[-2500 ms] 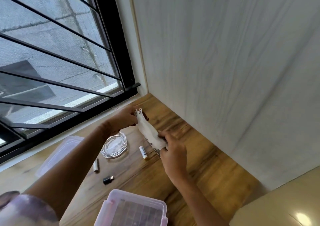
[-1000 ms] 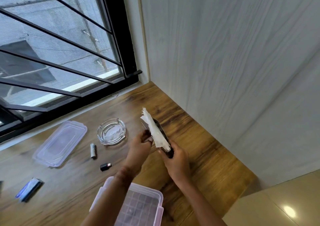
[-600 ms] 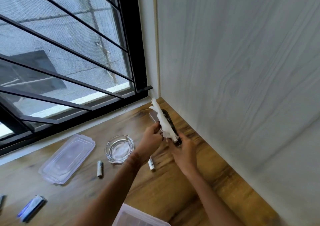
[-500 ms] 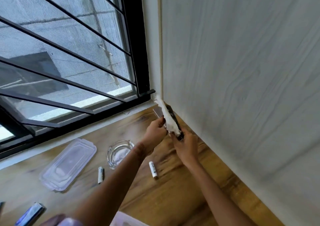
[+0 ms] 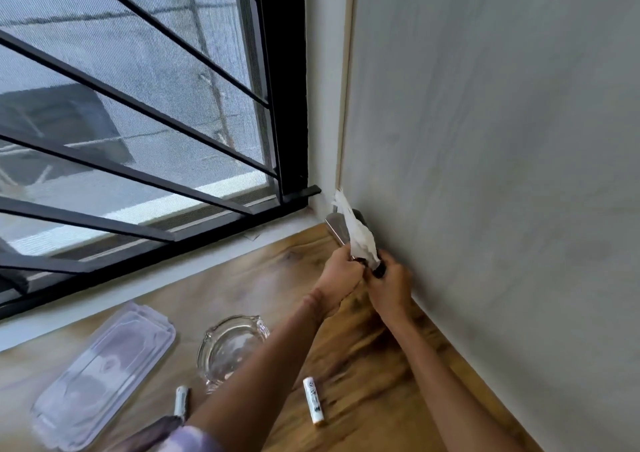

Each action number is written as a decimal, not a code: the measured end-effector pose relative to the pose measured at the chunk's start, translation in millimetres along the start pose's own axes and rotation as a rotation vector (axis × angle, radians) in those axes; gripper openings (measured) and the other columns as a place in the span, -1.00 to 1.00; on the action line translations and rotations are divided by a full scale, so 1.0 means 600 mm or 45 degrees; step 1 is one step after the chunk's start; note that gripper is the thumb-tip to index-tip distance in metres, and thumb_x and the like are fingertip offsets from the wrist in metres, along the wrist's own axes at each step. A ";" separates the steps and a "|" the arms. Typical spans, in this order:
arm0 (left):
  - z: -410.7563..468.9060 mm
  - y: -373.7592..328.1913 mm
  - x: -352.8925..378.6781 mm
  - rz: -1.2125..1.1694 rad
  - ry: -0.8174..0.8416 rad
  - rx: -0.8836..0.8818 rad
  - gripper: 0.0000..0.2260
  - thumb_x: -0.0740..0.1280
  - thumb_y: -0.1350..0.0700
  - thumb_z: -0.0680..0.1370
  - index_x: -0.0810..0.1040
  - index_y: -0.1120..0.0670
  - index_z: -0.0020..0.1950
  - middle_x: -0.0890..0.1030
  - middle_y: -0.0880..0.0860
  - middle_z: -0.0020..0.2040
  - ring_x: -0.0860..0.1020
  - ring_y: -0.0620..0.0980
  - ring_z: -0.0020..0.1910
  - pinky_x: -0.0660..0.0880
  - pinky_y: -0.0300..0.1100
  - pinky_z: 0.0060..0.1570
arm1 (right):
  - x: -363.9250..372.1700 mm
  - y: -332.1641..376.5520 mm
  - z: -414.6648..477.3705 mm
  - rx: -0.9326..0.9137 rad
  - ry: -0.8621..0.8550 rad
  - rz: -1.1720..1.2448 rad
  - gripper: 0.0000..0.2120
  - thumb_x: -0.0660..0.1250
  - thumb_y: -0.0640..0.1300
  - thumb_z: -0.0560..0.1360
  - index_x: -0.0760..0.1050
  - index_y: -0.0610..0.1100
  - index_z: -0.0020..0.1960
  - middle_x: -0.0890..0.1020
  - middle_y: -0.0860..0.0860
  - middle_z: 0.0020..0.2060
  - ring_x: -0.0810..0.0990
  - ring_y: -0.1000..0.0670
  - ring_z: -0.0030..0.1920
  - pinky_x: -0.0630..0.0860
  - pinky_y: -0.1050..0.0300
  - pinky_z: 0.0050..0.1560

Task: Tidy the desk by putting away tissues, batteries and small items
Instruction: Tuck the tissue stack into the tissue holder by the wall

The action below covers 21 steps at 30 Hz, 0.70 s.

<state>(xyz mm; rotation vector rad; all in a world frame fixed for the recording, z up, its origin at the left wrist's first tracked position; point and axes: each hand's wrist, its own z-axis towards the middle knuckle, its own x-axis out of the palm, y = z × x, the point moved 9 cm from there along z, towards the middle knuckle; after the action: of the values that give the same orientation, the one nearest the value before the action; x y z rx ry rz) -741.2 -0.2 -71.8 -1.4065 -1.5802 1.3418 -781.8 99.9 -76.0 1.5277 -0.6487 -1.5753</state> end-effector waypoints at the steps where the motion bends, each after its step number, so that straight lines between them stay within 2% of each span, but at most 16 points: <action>1: 0.002 0.004 0.001 0.000 0.006 -0.005 -0.69 0.20 0.37 0.45 0.56 0.16 0.13 0.65 0.13 0.05 0.59 0.07 0.09 0.52 -0.01 0.18 | 0.002 -0.002 0.001 0.000 0.002 -0.004 -0.74 0.40 -0.22 0.43 0.57 -0.27 0.09 0.68 -0.18 -0.07 0.64 -0.12 -0.08 0.35 0.57 -0.36; 2: 0.003 0.007 0.000 -0.006 0.010 -0.006 -0.67 0.20 0.37 0.44 0.55 0.17 0.14 0.64 0.12 0.06 0.58 0.05 0.10 0.51 -0.01 0.19 | 0.003 -0.002 0.000 0.002 0.003 -0.011 -0.74 0.40 -0.21 0.44 0.56 -0.28 0.10 0.67 -0.18 -0.06 0.64 -0.13 -0.06 0.33 0.60 -0.36; 4: 0.004 0.010 0.001 -0.022 0.014 -0.011 -0.67 0.19 0.39 0.44 0.55 0.19 0.14 0.64 0.12 0.06 0.58 0.05 0.09 0.51 -0.03 0.19 | 0.004 -0.002 -0.002 0.004 0.010 -0.023 -0.73 0.39 -0.20 0.44 0.55 -0.27 0.11 0.67 -0.18 -0.03 0.63 -0.13 -0.02 0.34 0.54 -0.34; 7: -0.003 0.008 0.002 -0.038 0.009 -0.005 -0.69 0.18 0.40 0.45 0.55 0.16 0.10 0.64 0.12 0.04 0.59 0.06 0.08 0.53 -0.04 0.16 | 0.003 0.002 -0.005 0.013 0.025 -0.012 -0.71 0.38 -0.19 0.45 0.54 -0.26 0.14 0.66 -0.17 0.01 0.62 -0.11 0.02 0.38 0.35 -0.14; 10: -0.024 -0.002 0.001 -0.012 -0.004 0.016 -0.67 0.20 0.34 0.48 0.53 0.13 0.19 0.62 0.09 0.10 0.56 0.02 0.12 0.51 -0.10 0.18 | 0.000 0.007 -0.009 0.034 0.054 -0.013 -0.68 0.37 -0.17 0.46 0.51 -0.25 0.18 0.64 -0.17 0.05 0.61 -0.11 0.05 0.35 0.41 -0.15; 12: -0.047 -0.012 -0.001 -0.013 -0.001 0.047 -0.64 0.20 0.30 0.51 0.48 0.12 0.28 0.59 0.05 0.17 0.54 -0.02 0.16 0.49 -0.18 0.16 | -0.005 0.013 -0.018 0.041 0.072 0.002 -0.58 0.38 -0.13 0.45 0.46 -0.23 0.27 0.62 -0.15 0.11 0.58 -0.11 0.11 0.38 0.40 -0.07; 14: -0.074 -0.027 -0.012 -0.009 -0.044 0.103 -0.62 0.19 0.31 0.52 0.45 0.13 0.32 0.52 -0.06 0.22 0.49 -0.11 0.20 0.44 -0.32 0.13 | -0.018 0.026 -0.033 0.021 0.055 0.038 -0.45 0.41 -0.03 0.42 0.38 -0.19 0.34 0.57 -0.11 0.18 0.54 -0.10 0.19 0.48 0.15 0.15; 15: -0.092 -0.032 -0.020 0.002 -0.081 0.115 -0.61 0.17 0.33 0.53 0.42 0.14 0.34 0.48 -0.11 0.21 0.45 -0.16 0.19 0.41 -0.43 0.07 | -0.028 0.034 -0.045 0.012 0.035 0.054 -0.39 0.42 0.00 0.40 0.34 -0.18 0.37 0.53 -0.10 0.23 0.49 -0.10 0.24 0.46 0.03 0.24; 16: -0.108 -0.034 -0.028 0.009 -0.113 0.127 -0.60 0.16 0.35 0.54 0.40 0.16 0.36 0.46 -0.11 0.20 0.41 -0.19 0.18 0.38 -0.51 0.02 | -0.039 0.044 -0.058 0.012 0.012 0.068 -0.36 0.42 -0.01 0.41 0.30 -0.18 0.39 0.48 -0.10 0.29 0.44 -0.09 0.30 0.41 0.00 0.30; 17: -0.126 -0.035 -0.036 0.022 -0.147 0.136 -0.60 0.14 0.36 0.54 0.38 0.17 0.38 0.45 -0.10 0.24 0.40 -0.19 0.20 0.38 -0.52 0.05 | -0.051 0.053 -0.074 0.004 -0.015 0.078 -0.35 0.41 -0.04 0.42 0.26 -0.18 0.42 0.43 -0.10 0.34 0.38 -0.08 0.35 0.34 0.07 0.34; 19: -0.163 -0.033 -0.049 0.041 -0.206 0.149 -0.59 0.14 0.34 0.55 0.35 0.16 0.40 0.44 -0.01 0.36 0.39 -0.12 0.31 0.35 -0.30 0.29 | -0.070 0.073 -0.103 -0.047 -0.055 0.112 -0.37 0.40 -0.10 0.44 0.24 -0.19 0.43 0.39 -0.09 0.37 0.35 -0.04 0.37 0.25 0.26 0.27; 21: -0.205 -0.029 -0.060 0.009 -0.262 0.150 -0.59 0.14 0.35 0.55 0.36 0.16 0.40 0.43 0.02 0.38 0.39 -0.06 0.35 0.30 -0.13 0.39 | -0.083 0.098 -0.137 -0.128 -0.064 0.152 -0.39 0.40 -0.14 0.44 0.25 -0.18 0.41 0.40 -0.08 0.36 0.37 -0.02 0.35 0.24 0.34 0.21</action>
<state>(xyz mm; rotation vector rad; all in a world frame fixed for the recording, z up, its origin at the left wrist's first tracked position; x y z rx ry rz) -625.4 1.0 -13.8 -1.2371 -1.5968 1.5997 -693.8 125.2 -10.4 1.3544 -0.6663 -1.5366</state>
